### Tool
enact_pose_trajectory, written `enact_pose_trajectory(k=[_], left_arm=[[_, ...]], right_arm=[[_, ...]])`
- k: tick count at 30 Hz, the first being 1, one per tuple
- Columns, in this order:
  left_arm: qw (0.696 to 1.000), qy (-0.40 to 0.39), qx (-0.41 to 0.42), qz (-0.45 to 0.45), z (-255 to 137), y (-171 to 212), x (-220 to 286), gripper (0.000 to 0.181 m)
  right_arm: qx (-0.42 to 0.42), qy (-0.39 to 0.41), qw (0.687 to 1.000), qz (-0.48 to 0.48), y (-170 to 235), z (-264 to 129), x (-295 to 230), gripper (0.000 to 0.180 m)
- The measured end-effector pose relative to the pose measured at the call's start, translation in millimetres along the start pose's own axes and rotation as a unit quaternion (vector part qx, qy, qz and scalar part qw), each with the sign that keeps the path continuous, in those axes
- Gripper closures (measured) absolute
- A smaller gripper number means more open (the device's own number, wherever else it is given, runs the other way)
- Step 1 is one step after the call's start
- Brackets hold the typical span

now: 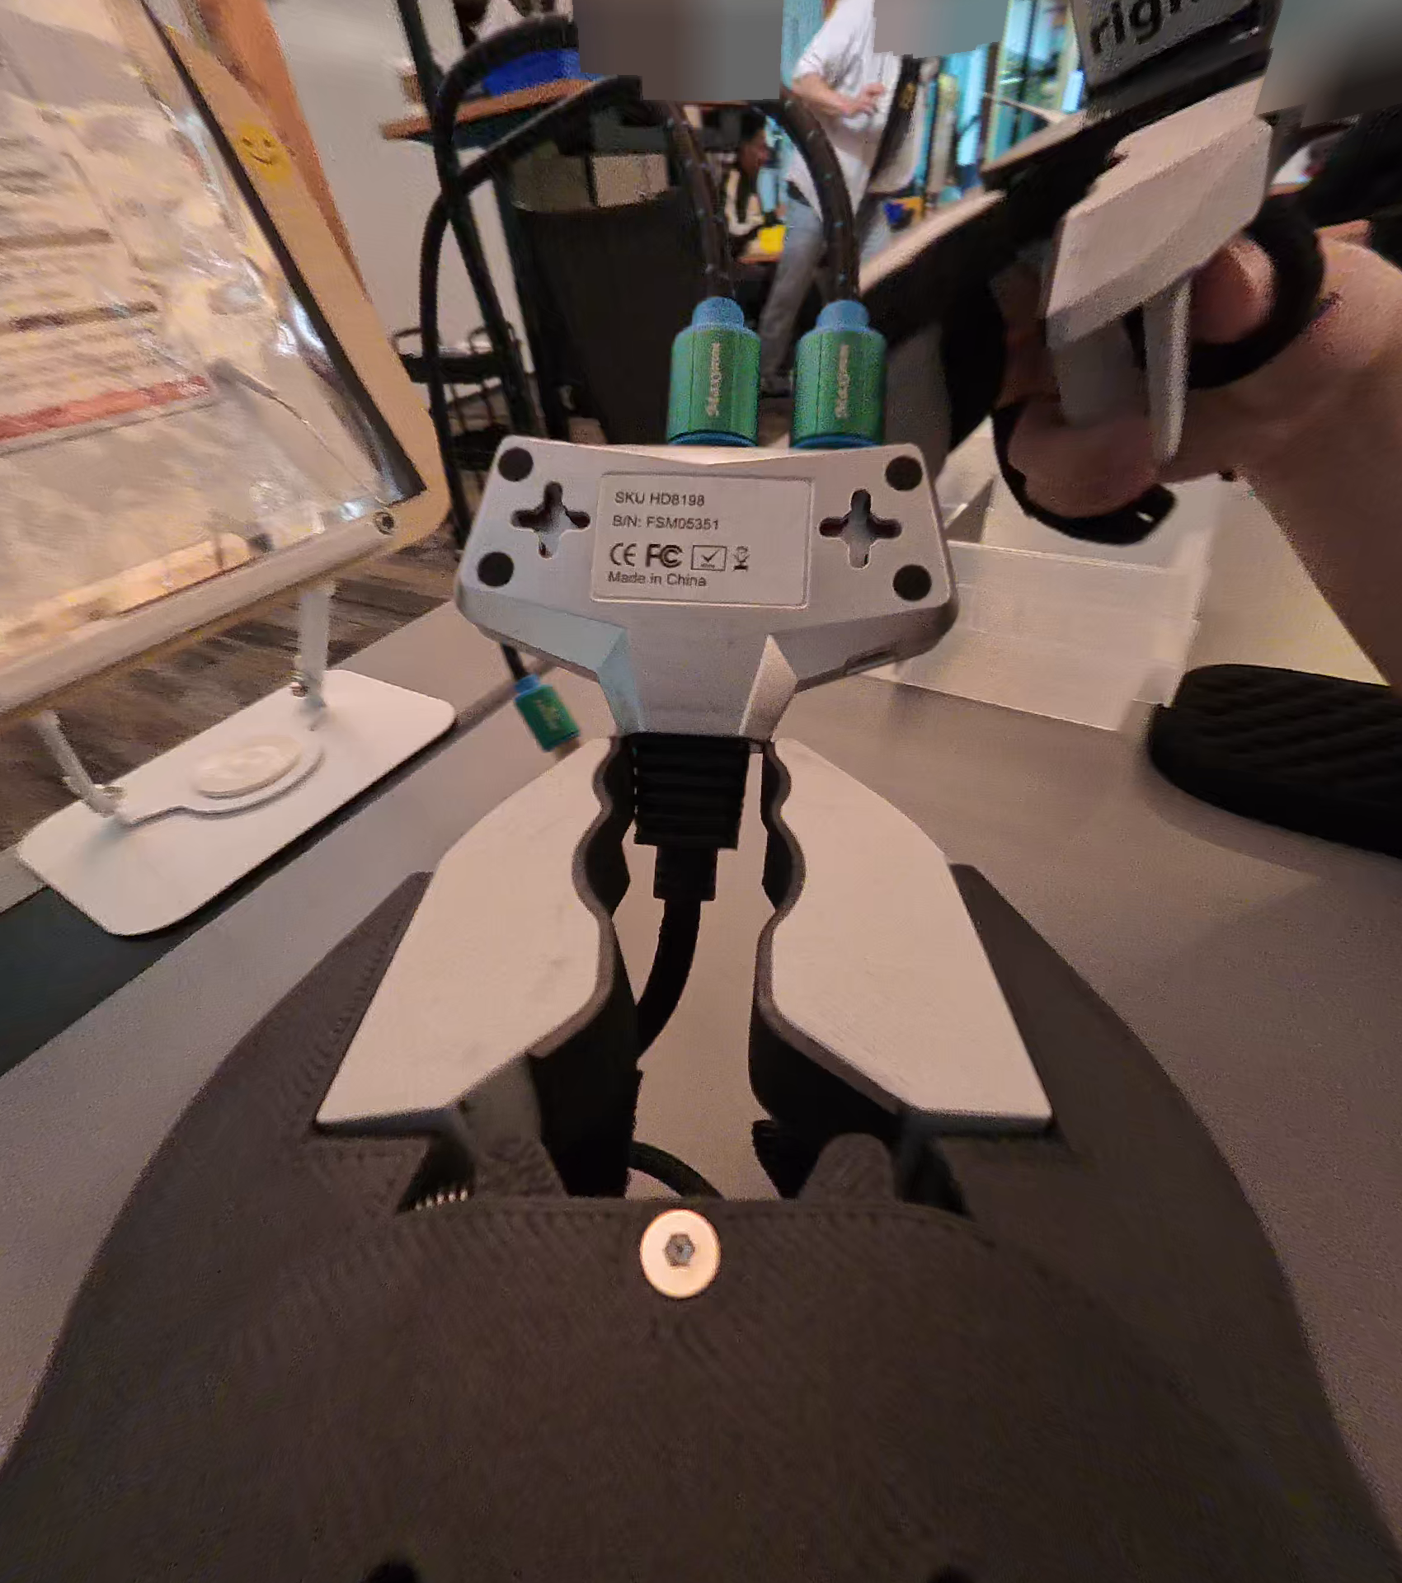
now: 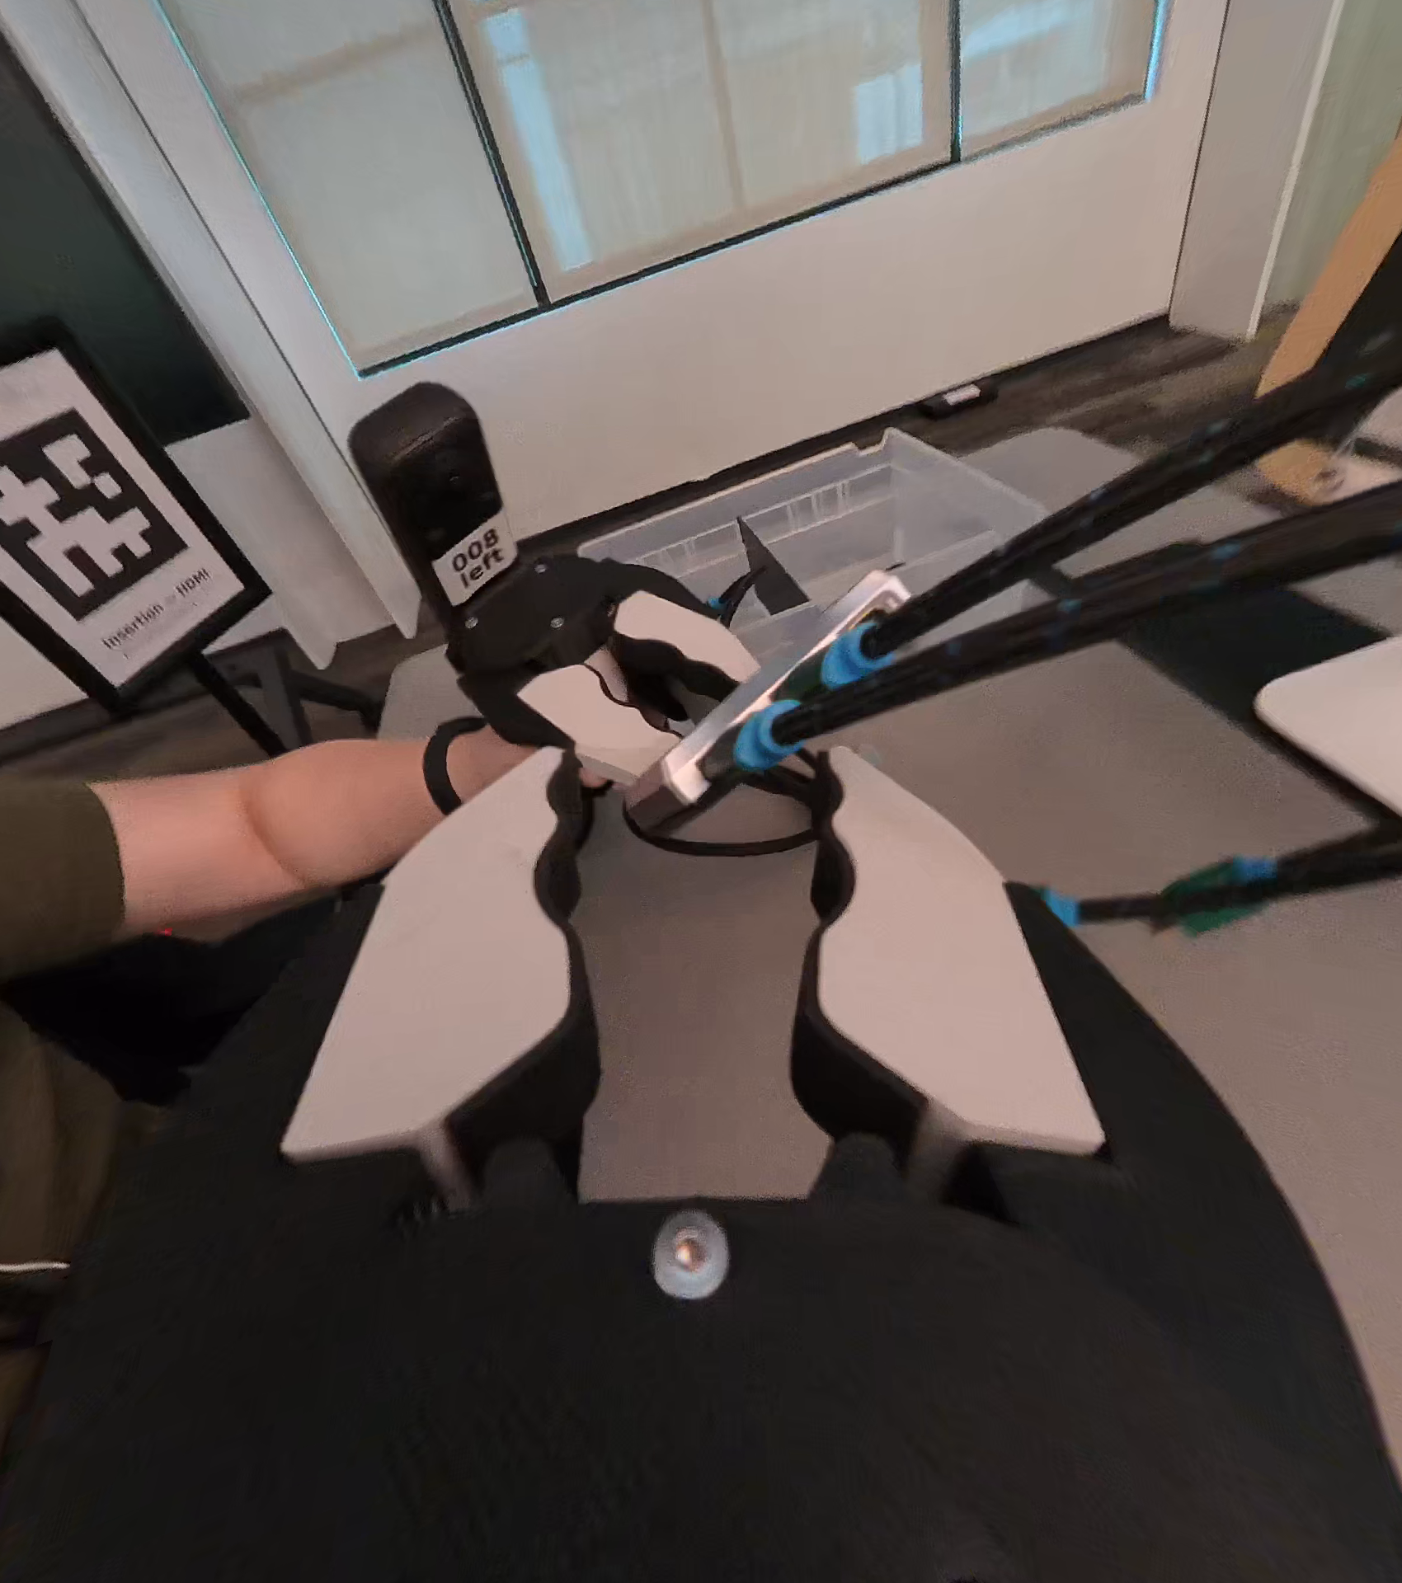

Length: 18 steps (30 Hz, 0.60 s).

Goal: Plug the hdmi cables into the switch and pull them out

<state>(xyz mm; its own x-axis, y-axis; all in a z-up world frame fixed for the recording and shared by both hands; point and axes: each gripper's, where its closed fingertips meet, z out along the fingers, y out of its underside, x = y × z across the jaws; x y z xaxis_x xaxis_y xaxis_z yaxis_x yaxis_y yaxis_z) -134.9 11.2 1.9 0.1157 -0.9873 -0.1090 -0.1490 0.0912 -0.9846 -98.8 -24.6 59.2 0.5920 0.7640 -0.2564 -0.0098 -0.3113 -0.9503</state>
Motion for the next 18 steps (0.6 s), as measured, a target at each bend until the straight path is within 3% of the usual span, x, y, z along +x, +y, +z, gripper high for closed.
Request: enact_pose_trajectory(k=[4, 6, 8, 13, 18], left_arm=[[0.998, -0.061, -0.002, 0.033, 6, 3, -4, 0.154], [0.996, -0.080, -0.011, 0.049, 9, 5, -5, 0.154], [0.994, -0.088, -0.018, 0.056, 12, 9, -4, 0.154], [0.987, -0.120, -0.040, 0.095, 16, 18, -6, 0.157], [0.981, -0.148, -0.065, 0.110, 24, 27, -8, 0.158]], right_arm=[[-0.040, 0.043, 0.996, 0.062, 25, 33, 7, 0.124], [-0.051, 0.064, 0.993, 0.086, 38, 46, 14, 0.134], [-0.029, 0.082, 0.990, 0.110, 41, 51, 25, 0.147], [0.049, 0.029, 0.971, 0.232, 38, 52, 35, 0.150], [0.056, 0.041, 0.970, 0.232, 46, 49, 48, 0.157]])
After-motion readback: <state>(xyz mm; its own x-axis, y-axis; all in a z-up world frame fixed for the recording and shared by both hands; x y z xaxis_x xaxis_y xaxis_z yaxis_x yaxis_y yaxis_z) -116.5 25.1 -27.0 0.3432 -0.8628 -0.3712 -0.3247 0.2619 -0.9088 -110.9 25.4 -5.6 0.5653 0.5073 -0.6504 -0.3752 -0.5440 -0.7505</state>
